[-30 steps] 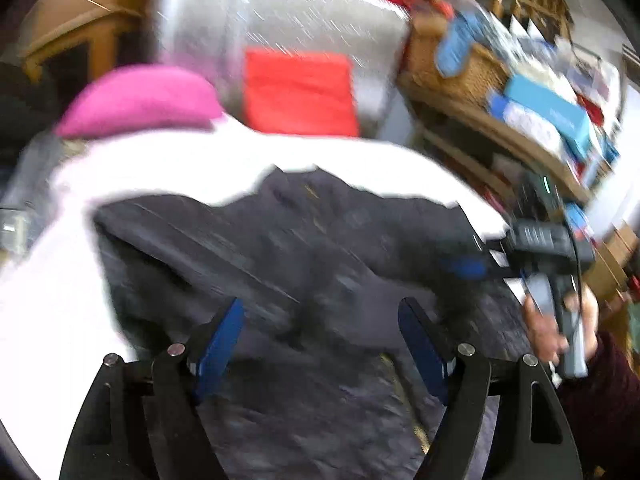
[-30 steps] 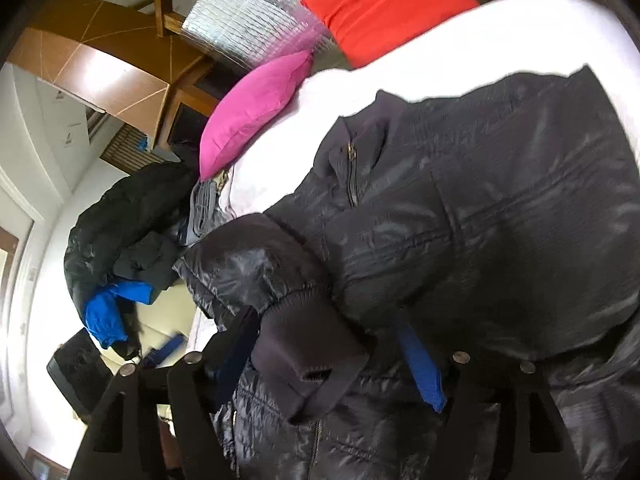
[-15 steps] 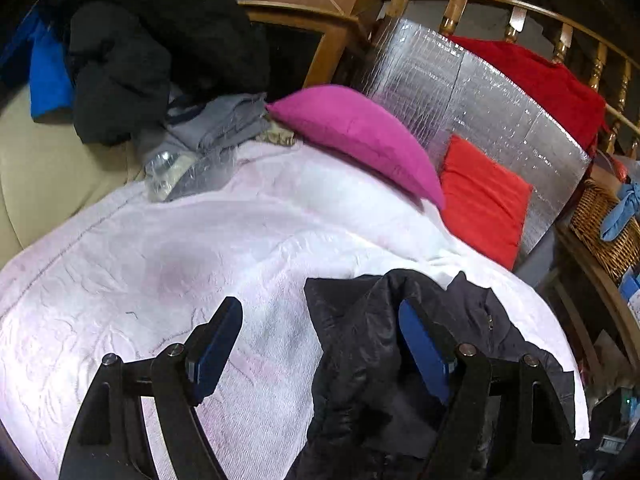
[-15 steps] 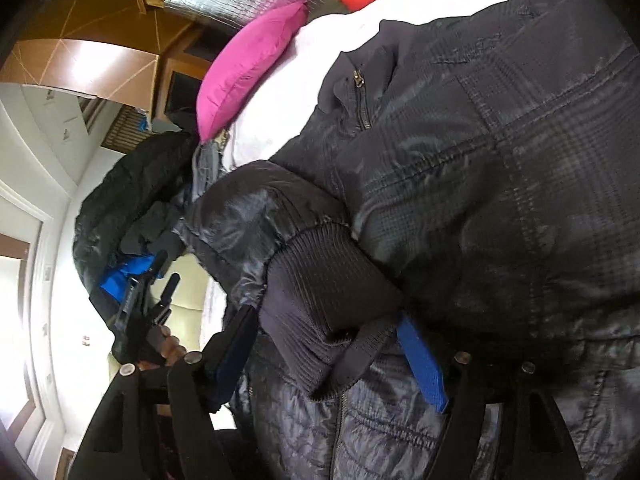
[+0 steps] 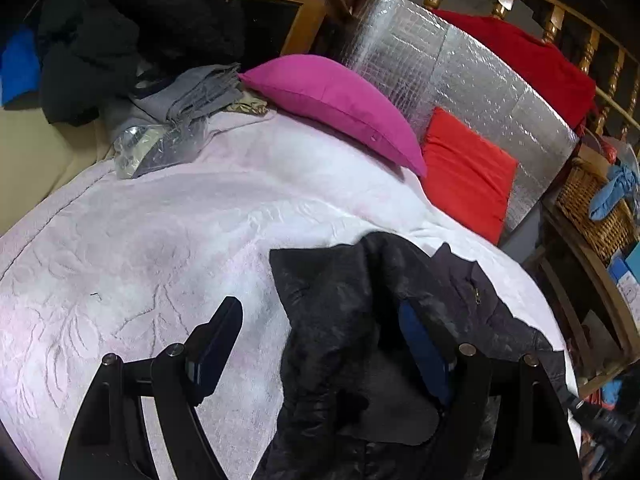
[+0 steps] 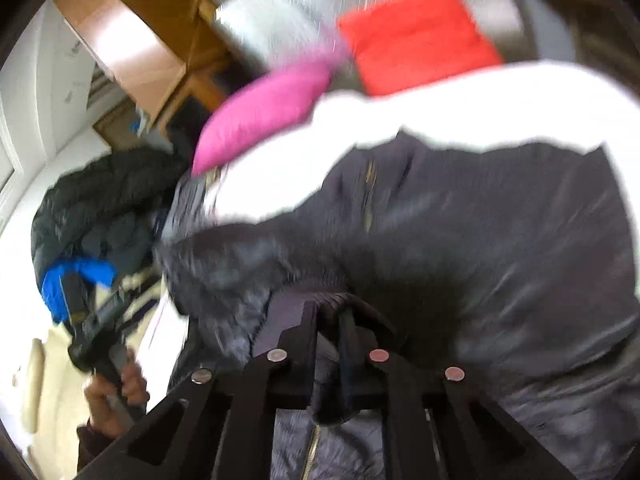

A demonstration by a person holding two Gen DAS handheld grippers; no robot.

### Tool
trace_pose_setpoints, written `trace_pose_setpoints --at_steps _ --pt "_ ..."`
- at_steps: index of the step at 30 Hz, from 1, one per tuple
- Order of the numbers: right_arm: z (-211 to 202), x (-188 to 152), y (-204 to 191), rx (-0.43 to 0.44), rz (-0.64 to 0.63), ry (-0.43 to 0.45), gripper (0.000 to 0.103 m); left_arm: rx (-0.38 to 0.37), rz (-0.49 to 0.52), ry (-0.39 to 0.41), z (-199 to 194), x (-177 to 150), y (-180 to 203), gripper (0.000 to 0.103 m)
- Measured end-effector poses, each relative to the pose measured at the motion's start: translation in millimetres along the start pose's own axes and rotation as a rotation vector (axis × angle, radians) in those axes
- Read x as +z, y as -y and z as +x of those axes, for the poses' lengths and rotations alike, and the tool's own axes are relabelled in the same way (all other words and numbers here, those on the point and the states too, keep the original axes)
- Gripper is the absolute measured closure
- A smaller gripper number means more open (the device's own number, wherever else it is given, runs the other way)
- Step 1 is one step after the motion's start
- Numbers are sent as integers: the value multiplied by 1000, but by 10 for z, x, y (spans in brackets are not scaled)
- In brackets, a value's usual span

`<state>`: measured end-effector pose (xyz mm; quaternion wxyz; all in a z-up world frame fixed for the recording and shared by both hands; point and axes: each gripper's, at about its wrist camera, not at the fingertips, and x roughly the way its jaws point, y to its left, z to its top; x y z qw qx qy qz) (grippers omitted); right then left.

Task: Fold large clothes

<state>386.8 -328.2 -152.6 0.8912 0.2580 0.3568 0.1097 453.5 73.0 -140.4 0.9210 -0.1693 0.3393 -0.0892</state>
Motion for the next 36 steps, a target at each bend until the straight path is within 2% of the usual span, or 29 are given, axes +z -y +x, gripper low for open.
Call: trace_pose_setpoints --at_steps 3,5,7,10,11,12,15,16,20,24,26,27,30,32,36 --pt "-314 178 186 -71 45 133 93 1 -20 2 -24 18 -43 22" --pt "-410 280 403 -96 107 157 93 8 -13 -1 -17 15 -35 22" --pt "-350 339 588 -34 177 84 91 27 1 -4 1 1 -10 22" --pt "-55 222 798 131 361 -114 87 38 5 -2 15 -1 0 22" --pt "14 181 781 155 371 -143 85 42 3 0 18 1 -2 22" --pt "75 148 733 164 362 -167 76 52 1 2 18 1 -6 22" --pt "200 67 592 193 333 -211 15 87 1 4 25 -3 -34 22" --pt "180 45 572 205 328 -189 15 94 -1 5 23 -3 -44 22" --pt "252 21 419 184 262 -164 15 111 -23 17 0 15 -116 22" --pt "513 -27 362 87 227 -198 19 139 -58 16 13 30 -204 22" --pt "669 -63 311 29 189 -214 40 153 -68 6 47 24 -252 22" --pt "696 -72 295 13 169 -217 68 166 -69 -1 71 21 -275 22" --pt "690 -66 198 -22 105 -194 81 193 -78 -18 118 16 -335 22" --pt "502 22 100 -70 47 -106 86 193 -97 -20 130 20 -377 22" --pt "31 239 97 -153 7 87 87 188 -97 -11 144 12 -354 22"
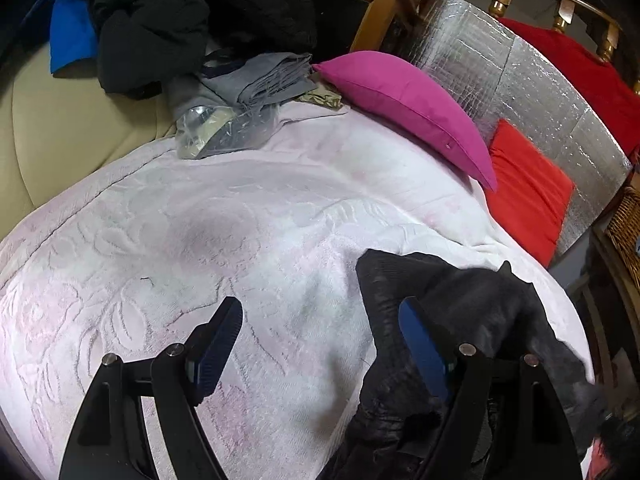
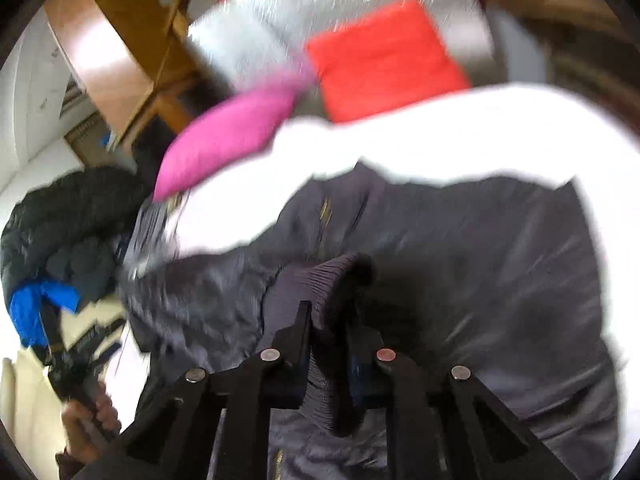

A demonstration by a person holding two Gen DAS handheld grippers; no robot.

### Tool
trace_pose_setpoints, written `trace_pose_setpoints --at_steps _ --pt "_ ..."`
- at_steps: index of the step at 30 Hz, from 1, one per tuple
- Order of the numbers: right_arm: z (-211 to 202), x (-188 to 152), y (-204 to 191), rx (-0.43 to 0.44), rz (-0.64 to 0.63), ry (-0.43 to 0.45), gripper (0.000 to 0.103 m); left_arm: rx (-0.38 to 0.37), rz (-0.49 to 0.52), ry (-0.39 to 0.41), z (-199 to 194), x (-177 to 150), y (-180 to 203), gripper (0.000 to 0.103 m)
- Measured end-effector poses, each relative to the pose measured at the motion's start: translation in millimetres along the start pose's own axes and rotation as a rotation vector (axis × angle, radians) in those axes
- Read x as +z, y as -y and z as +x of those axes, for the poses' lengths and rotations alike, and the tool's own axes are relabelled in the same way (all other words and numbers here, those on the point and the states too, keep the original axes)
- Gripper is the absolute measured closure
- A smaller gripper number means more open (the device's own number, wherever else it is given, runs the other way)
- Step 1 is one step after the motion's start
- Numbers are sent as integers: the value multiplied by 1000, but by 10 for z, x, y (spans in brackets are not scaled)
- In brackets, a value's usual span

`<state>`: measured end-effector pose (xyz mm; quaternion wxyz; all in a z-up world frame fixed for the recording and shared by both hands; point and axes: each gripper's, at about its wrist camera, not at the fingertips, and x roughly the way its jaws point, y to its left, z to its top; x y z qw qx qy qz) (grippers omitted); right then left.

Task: Fold large clothes

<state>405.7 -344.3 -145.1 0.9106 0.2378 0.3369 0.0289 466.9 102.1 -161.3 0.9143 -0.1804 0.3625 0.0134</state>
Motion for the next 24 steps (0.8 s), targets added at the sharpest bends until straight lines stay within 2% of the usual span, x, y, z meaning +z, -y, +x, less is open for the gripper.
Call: trace_pose_setpoints --at_steps 3,8,9,10,12,14,17,19,21,24 --pt "-203 163 240 -91 42 96 87 -15 37 -6 22 -33 108 22" --pt "-324 295 767 -246 148 159 89 -55 165 -19 48 -167 441 22" --pt "-331 313 841 -255 162 163 89 -60 204 -16 46 -205 525 22" --pt "-332 317 910 -249 175 159 89 -67 243 -18 48 -246 607 22" --pt "-280 322 1004 -174 206 120 89 -89 317 -50 88 -332 744 22" --pt "-176 328 993 -60 231 45 88 -88 387 -113 196 -448 866 22" --pt "-150 315 1095 7 294 -34 88 -86 434 -230 402 -630 947 22" --pt "-119 292 1103 18 312 -52 87 -72 470 -242 445 -687 966 21" --pt "-129 256 1190 17 321 -65 86 -89 470 -258 441 -671 948 21" --pt "-125 250 1183 -32 291 -72 86 -114 460 -281 443 -679 899 21"
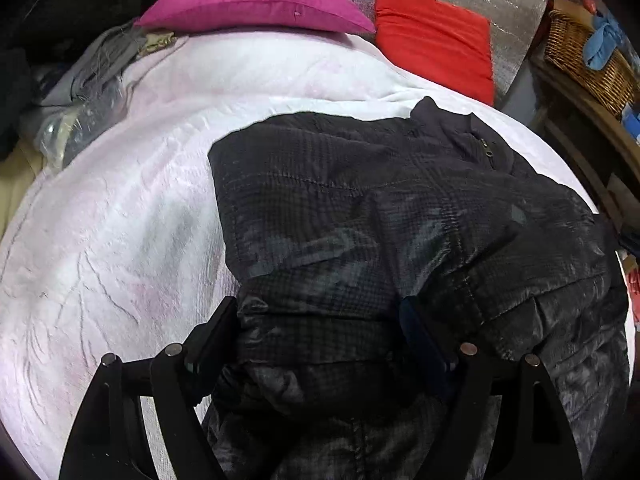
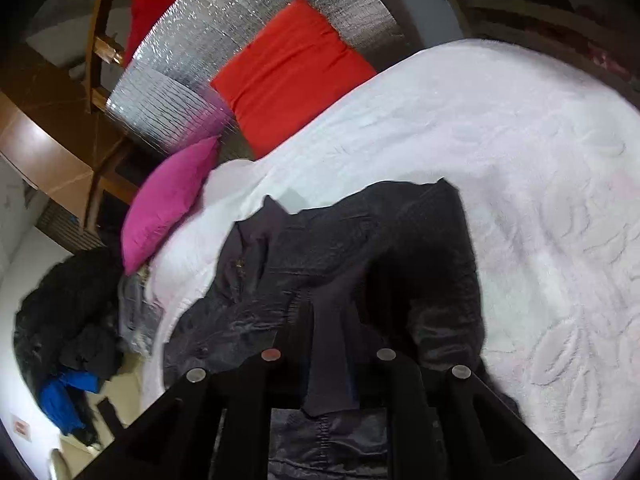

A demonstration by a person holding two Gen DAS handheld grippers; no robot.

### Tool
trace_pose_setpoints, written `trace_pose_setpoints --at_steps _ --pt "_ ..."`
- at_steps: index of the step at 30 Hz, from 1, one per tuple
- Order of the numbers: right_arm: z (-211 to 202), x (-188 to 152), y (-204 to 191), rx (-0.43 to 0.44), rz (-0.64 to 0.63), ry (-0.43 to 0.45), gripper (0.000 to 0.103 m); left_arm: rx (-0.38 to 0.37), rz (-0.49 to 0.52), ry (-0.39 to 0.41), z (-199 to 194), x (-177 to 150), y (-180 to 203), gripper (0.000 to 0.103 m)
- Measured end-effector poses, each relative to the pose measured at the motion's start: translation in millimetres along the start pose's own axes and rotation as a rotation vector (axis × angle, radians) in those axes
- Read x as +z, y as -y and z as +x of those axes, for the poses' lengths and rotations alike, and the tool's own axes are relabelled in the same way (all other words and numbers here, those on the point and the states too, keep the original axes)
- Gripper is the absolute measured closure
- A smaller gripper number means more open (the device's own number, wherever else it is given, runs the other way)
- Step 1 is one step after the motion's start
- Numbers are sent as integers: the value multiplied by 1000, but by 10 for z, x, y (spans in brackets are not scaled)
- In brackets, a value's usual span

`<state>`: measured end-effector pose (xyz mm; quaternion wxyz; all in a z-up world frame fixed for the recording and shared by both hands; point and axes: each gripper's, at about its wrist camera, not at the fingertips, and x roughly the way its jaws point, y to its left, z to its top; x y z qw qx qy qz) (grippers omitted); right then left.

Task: Fold large clothes

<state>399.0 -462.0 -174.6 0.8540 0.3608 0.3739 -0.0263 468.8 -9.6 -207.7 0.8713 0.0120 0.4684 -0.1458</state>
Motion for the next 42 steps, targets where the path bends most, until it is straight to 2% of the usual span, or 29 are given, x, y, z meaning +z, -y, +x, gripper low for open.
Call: trace_pose_setpoints --at_steps 3,4,5,6,7,10,11,13,14,15,16,17,19,22,24,27,29,32,34,36,38,42 --pt "-17 9 -14 -5 -5 4 81 4 31 -11 13 -40 23 21" --pt "-28 31 -1 -7 -2 3 65 -1 35 -13 11 -53 20 21" --pt "-12 30 32 -10 6 3 25 -5 35 -15 6 -47 19 21" --pt "6 39 44 -7 9 3 11 -14 31 -20 11 -57 9 21" --pt "19 47 47 -2 7 11 8 -21 26 -24 20 -71 -3 21" --pt "99 46 34 -3 -30 0 9 -66 -17 -47 55 -89 -81 21" --pt "179 46 38 29 -39 -34 9 -67 -17 -46 44 -91 -84 21" --pt "306 38 38 10 -53 -63 13 -62 -13 -42 37 -99 -71 21" --pt "385 25 31 -15 -70 -84 25 -60 -13 -40 33 -101 -58 21" --pt "460 7 25 -50 -88 -106 32 -59 -15 -40 33 -97 -58 21" --pt "505 -9 17 -79 -101 -115 44 -61 -23 -38 34 -88 -64 21" --pt "535 -33 -3 -122 -126 -114 62 -63 -29 -37 47 -76 -65 21" --pt "482 -41 -76 -149 -160 -91 87 -65 -31 -39 32 -67 -72 21" --pt "142 -1 -267 -128 -208 43 91 -72 -30 -25 -22 -11 -71 21" --pt "-121 12 -412 -127 -250 147 91 -80 -28 12 -120 24 -73 21" --pt "-286 7 -462 -133 -263 202 91 -77 -29 72 -242 53 -74 21" --pt "-174 35 -337 -191 -233 178 91 -71 -22 91 -268 59 -51 21" --pt "76 43 -13 -247 -135 92 91 -43 14 57 -176 29 11 21" --pt "203 32 109 -277 -113 50 91 -36 25 28 -101 8 39 21" --pt "289 51 174 -278 -96 0 91 -20 27 -3 -24 1 44 21" --pt "294 67 172 -272 -85 -8 91 -33 6 -13 -11 2 8 20" --pt "237 157 293 -188 25 -57 88 -38 1 -18 -46 -33 -32 20"
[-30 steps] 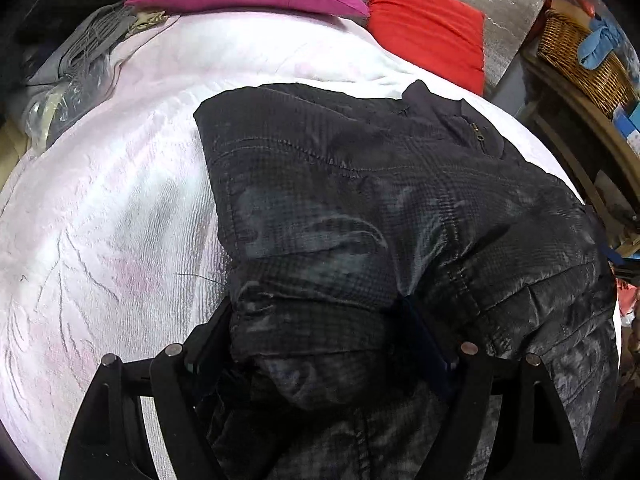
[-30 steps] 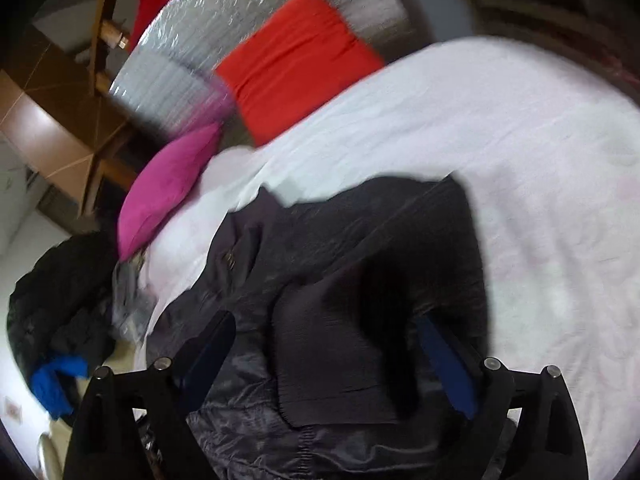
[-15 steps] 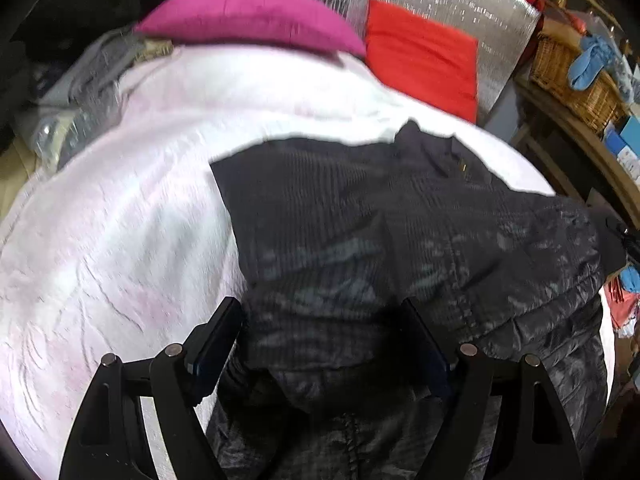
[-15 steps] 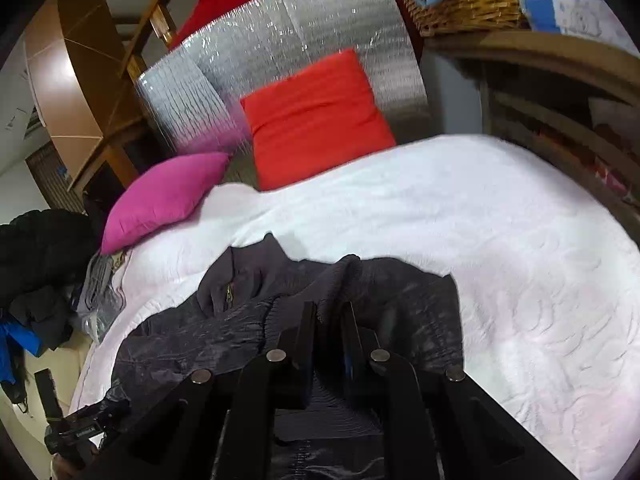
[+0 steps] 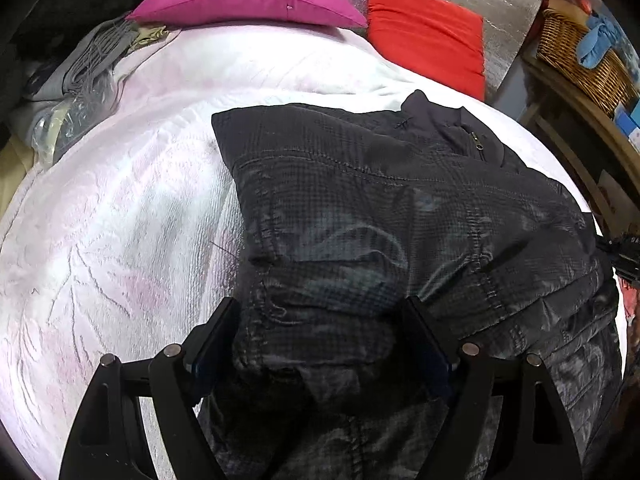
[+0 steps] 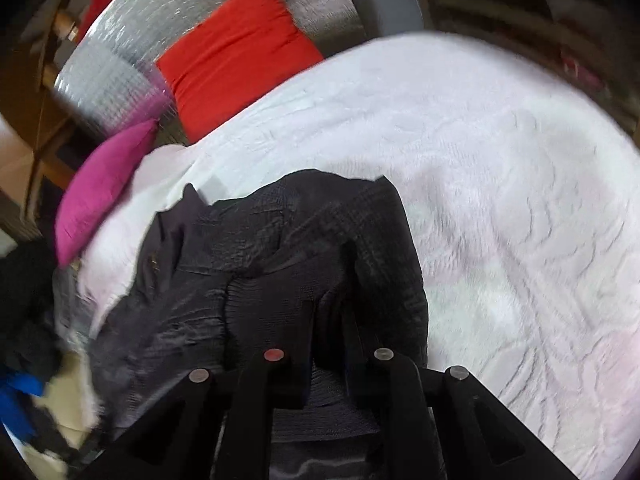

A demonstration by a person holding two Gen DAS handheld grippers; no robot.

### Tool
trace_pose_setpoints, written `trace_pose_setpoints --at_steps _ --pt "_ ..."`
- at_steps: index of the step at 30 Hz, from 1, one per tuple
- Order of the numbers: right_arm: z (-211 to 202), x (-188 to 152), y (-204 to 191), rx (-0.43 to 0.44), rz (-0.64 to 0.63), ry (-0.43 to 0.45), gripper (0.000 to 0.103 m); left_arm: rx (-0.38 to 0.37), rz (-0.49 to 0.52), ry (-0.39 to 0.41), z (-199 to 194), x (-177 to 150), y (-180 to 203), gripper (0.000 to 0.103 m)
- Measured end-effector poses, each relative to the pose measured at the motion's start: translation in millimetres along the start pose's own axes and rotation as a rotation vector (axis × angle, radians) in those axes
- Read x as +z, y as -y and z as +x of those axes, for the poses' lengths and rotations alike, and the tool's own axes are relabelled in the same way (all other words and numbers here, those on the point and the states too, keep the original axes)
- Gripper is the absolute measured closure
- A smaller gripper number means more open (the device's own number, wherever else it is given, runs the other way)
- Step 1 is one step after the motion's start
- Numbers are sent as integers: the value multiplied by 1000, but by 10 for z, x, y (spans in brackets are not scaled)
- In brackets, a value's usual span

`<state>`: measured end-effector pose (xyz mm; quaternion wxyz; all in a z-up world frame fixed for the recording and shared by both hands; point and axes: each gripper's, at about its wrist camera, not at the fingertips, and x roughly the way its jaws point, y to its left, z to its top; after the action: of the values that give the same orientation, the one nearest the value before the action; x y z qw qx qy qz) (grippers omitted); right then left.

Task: Fold large clothes

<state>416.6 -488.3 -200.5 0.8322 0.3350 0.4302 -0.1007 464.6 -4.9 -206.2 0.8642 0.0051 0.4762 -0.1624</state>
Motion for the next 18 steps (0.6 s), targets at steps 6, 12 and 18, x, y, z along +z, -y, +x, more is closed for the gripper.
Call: trace_pose_setpoints --at_steps 6,12,18 --pt "-428 57 135 111 80 125 77 -14 0 43 -159 17 7 20" --pt "-712 -144 -357 192 -135 255 12 -65 51 189 -454 47 173 20" --pt "-424 -538 -1018 175 -387 172 37 7 159 156 -289 -19 454 20"
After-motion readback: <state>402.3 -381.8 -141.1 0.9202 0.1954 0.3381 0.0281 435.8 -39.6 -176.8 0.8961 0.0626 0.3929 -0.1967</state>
